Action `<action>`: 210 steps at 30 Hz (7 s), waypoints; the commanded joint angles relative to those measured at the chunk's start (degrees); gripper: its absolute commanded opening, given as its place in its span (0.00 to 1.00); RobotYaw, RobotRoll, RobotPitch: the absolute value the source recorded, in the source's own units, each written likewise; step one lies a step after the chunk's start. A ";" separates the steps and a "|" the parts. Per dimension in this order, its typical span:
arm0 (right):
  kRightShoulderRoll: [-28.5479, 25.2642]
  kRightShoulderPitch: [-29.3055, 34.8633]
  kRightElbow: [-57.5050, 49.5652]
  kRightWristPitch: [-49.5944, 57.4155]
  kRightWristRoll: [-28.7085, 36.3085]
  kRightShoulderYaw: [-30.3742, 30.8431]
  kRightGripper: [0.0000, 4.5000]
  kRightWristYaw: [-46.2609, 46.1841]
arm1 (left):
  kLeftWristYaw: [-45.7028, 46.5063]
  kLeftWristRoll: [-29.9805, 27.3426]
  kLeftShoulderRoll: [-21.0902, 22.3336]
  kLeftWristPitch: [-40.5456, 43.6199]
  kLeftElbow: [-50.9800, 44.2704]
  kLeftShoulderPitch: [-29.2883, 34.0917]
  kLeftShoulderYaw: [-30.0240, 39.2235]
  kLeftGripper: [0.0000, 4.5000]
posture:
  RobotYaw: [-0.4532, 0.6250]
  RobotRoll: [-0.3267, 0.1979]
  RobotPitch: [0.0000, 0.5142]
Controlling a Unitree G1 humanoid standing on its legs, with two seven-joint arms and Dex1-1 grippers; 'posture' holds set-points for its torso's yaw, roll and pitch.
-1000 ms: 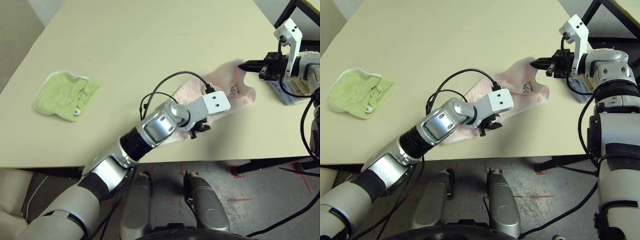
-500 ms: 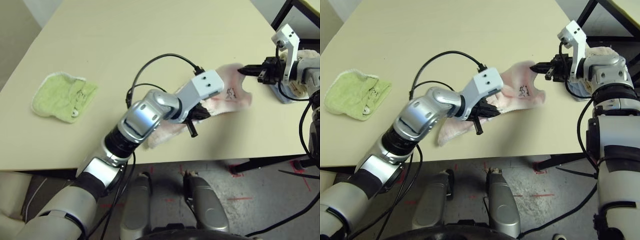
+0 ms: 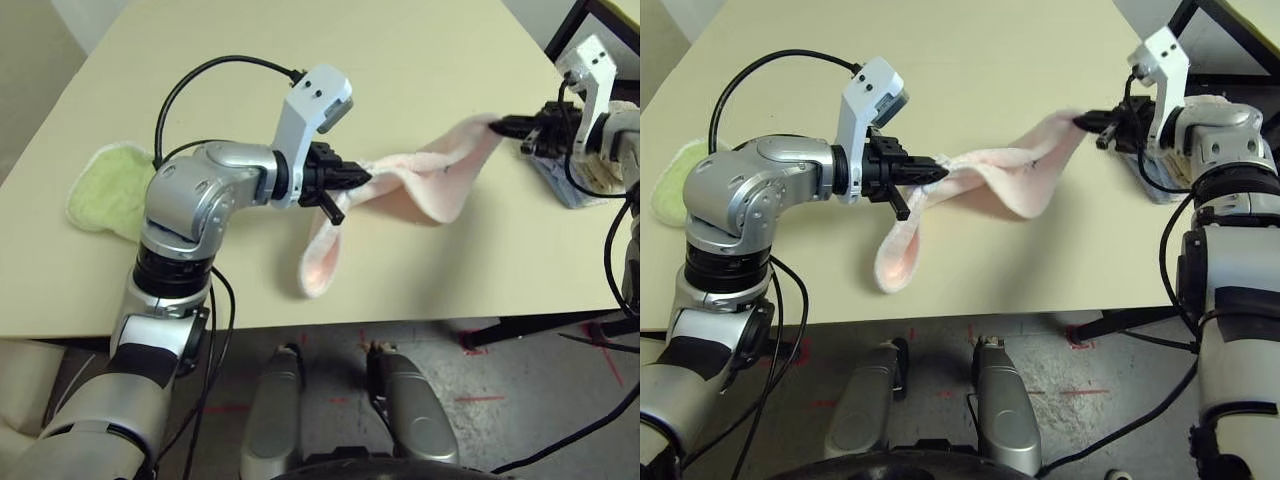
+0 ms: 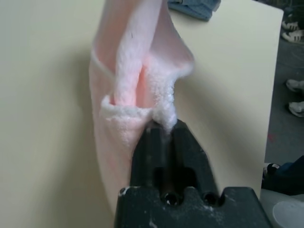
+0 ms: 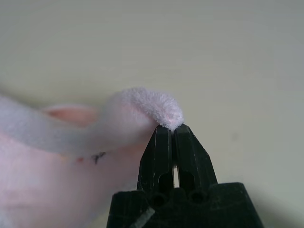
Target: Fold the towel and set it aside.
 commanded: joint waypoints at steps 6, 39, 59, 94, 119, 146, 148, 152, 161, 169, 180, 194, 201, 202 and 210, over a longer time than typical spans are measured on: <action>-0.17 -0.04 1.39 -1.28 -1.17 -0.15 0.00 1.81 | 1.46 -5.41 -0.94 1.46 -3.27 3.78 -0.30 0.76 | 0.54 0.62 0.23; 1.06 1.33 0.28 -0.79 -0.56 -0.73 0.00 5.95 | 10.10 11.18 -5.00 -13.48 9.97 -0.06 -22.08 0.43 | 0.51 0.62 0.22; -3.17 0.00 1.61 -2.62 -0.90 -2.57 0.00 -2.42 | 9.05 -0.25 0.44 -10.98 2.86 -3.23 9.11 0.01 | 0.53 0.62 0.23; 1.85 -8.17 2.65 -3.55 9.46 -16.64 0.00 -15.33 | 11.83 3.54 7.32 -54.75 29.40 -6.19 19.90 0.01 | 0.56 0.62 0.24; -9.09 20.40 -10.39 14.02 4.23 5.19 0.00 30.22 | -6.00 -6.48 19.33 -37.41 -0.16 37.76 12.73 0.01 | 0.56 0.62 0.32; 1.04 11.92 -0.06 -1.81 -0.48 5.96 0.00 -5.40 | 14.63 5.82 7.22 -43.80 20.94 17.76 10.34 0.01 | 0.54 0.62 0.32; 2.26 11.54 0.53 -2.47 -2.39 6.53 0.00 -8.32 | 15.57 8.13 6.01 -45.29 23.10 16.72 8.95 0.01 | 0.54 0.62 0.33; 4.10 10.65 1.52 -2.32 -4.67 6.44 0.00 -11.98 | 15.61 10.68 4.89 -46.71 25.58 15.98 7.47 0.01 | 0.54 0.62 0.33; 3.25 7.04 1.54 2.03 -1.21 0.54 0.59 -11.33 | 12.58 11.06 8.34 -42.49 19.63 17.66 7.80 0.50 | 0.54 0.62 0.32; -2.34 4.37 -0.39 16.00 0.25 -1.17 1.00 -4.87 | 3.38 6.63 15.79 -39.53 6.56 22.61 8.60 0.99 | 0.54 0.62 0.33; -5.20 10.73 -8.99 55.55 4.93 -3.47 1.00 -1.38 | -7.04 0.82 18.63 -41.30 -3.04 27.85 7.69 0.99 | 0.53 0.62 0.36; 3.27 22.86 -26.44 74.56 18.64 -18.82 1.00 -16.75 | -10.39 0.44 18.83 -43.25 -3.48 28.65 6.14 0.99 | 0.51 0.62 0.38; 8.35 23.04 -25.62 70.06 20.47 -23.52 1.00 -27.57 | -10.15 0.89 18.67 -43.45 -3.28 28.30 5.41 0.99 | 0.52 0.62 0.38; 8.76 22.93 -25.23 69.19 20.50 -24.01 0.96 -29.08 | -10.12 0.95 18.67 -43.49 -3.25 28.24 5.30 1.00 | 0.52 0.62 0.38; 8.87 21.43 -21.24 65.41 22.63 -27.75 0.36 -35.91 | -9.86 1.44 18.62 -43.67 -3.29 28.37 4.76 1.00 | 0.53 0.62 0.38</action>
